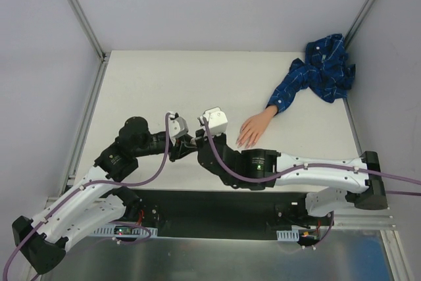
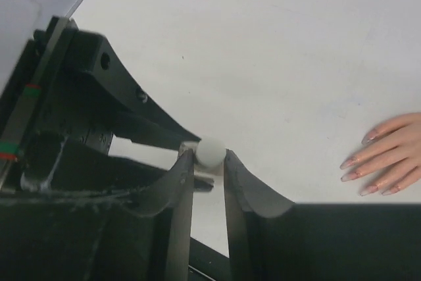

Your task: Paint the nails

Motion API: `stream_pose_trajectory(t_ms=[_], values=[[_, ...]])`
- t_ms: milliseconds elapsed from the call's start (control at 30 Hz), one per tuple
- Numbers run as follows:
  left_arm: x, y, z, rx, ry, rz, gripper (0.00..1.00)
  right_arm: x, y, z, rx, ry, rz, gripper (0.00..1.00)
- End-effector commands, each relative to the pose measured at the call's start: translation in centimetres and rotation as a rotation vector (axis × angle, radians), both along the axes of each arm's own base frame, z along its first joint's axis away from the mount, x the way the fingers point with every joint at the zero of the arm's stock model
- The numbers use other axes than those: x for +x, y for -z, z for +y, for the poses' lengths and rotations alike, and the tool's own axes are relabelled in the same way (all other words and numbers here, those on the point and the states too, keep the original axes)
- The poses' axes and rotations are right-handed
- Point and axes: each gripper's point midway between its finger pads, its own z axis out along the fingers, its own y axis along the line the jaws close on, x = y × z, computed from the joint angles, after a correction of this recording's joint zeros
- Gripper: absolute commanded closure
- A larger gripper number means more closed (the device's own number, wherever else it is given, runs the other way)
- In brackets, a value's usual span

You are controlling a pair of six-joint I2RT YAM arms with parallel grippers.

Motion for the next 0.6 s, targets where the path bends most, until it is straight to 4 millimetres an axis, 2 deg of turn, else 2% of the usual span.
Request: stream_pose_trajectory(t_ms=[0,33,67,100,167,200,233,267,300,367,400,433,567], values=[[1.8,-5.0,-0.4,-0.094,-0.025,-0.165,1.0,-0.9,-1.3,-2.4,-0.087,-0.091,-0.007,0.67],[1.7,-4.8,-0.5,-0.09,-0.015,-0.155,1.0,-1.0,-2.2,-3.0,-0.062,-0.11,-0.005,0.57],[1.3,-4.9,-0.7,-0.092,0.006,-0.149,1.0,-1.7,-2.3,-2.6,-0.059,-0.185,0.014,0.52],[1.2,-4.8,-0.8,-0.091,0.023,-0.143,1.0,-2.0,-2.5,-2.8,-0.081,-0.236,0.005,0.42],[0.3,-4.7,-1.2,-0.098,0.081,-0.127,1.0,-3.1,-3.5,-3.1,-0.053,-0.358,0.031,0.36],[-0.1,-4.8,-1.4,-0.102,0.109,-0.119,1.0,-3.0,-3.6,-3.3,-0.073,-0.419,0.021,0.32],[-0.7,-4.8,-1.6,-0.108,0.143,-0.111,1.0,-3.6,-4.2,-3.5,-0.062,-0.494,0.013,0.32],[-1.5,-4.9,-1.9,-0.117,0.193,-0.1,1.0,-5.7,-4.2,-2.8,-0.041,-0.651,0.041,0.3],[-3.0,-5.2,-2.2,-0.133,0.285,-0.079,1.0,-5.3,-4.4,-2.9,-0.043,-0.717,0.016,0.29],[-5.1,-5.5,-2.5,-0.157,0.412,-0.044,1.0,-7.6,-4.5,-2.8,-0.003,-0.902,0.025,0.28],[-6.7,-5.7,-2.4,-0.173,0.514,-0.021,1.0,-6.9,-5.0,-2.8,0.017,-0.907,0.003,0.28],[-7.3,-5.8,-2.5,-0.18,0.543,0.002,1.0,-7.4,-4.9,-2.7,0.02,-0.97,0.001,0.28],[-7.7,-5.8,-2.5,-0.187,0.568,0.005,1.0,-7.3,-5.3,-2.2,0.033,-1.048,-0.029,0.31]])
